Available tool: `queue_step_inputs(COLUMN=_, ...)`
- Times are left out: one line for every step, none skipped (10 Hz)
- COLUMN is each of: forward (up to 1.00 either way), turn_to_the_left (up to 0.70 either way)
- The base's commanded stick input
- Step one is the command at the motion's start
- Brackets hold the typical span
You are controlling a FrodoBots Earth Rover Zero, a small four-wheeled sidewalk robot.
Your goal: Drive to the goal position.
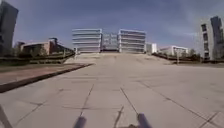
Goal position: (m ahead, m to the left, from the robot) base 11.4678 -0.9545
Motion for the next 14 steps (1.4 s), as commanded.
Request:
queue_step_inputs(forward=0.70, turn_to_the_left=0.35)
queue_step_inputs(forward=0.70, turn_to_the_left=0.35)
queue_step_inputs(forward=0.70, turn_to_the_left=0.35)
queue_step_inputs(forward=0.70, turn_to_the_left=0.35)
queue_step_inputs(forward=0.70, turn_to_the_left=0.35)
queue_step_inputs(forward=0.70, turn_to_the_left=0.35)
queue_step_inputs(forward=0.70, turn_to_the_left=0.35)
queue_step_inputs(forward=0.70, turn_to_the_left=0.35)
queue_step_inputs(forward=0.70, turn_to_the_left=0.35)
queue_step_inputs(forward=0.70, turn_to_the_left=0.35)
queue_step_inputs(forward=0.70, turn_to_the_left=0.35)
queue_step_inputs(forward=0.70, turn_to_the_left=0.31)
queue_step_inputs(forward=0.70, turn_to_the_left=0.25)
queue_step_inputs(forward=0.70, turn_to_the_left=0.19)
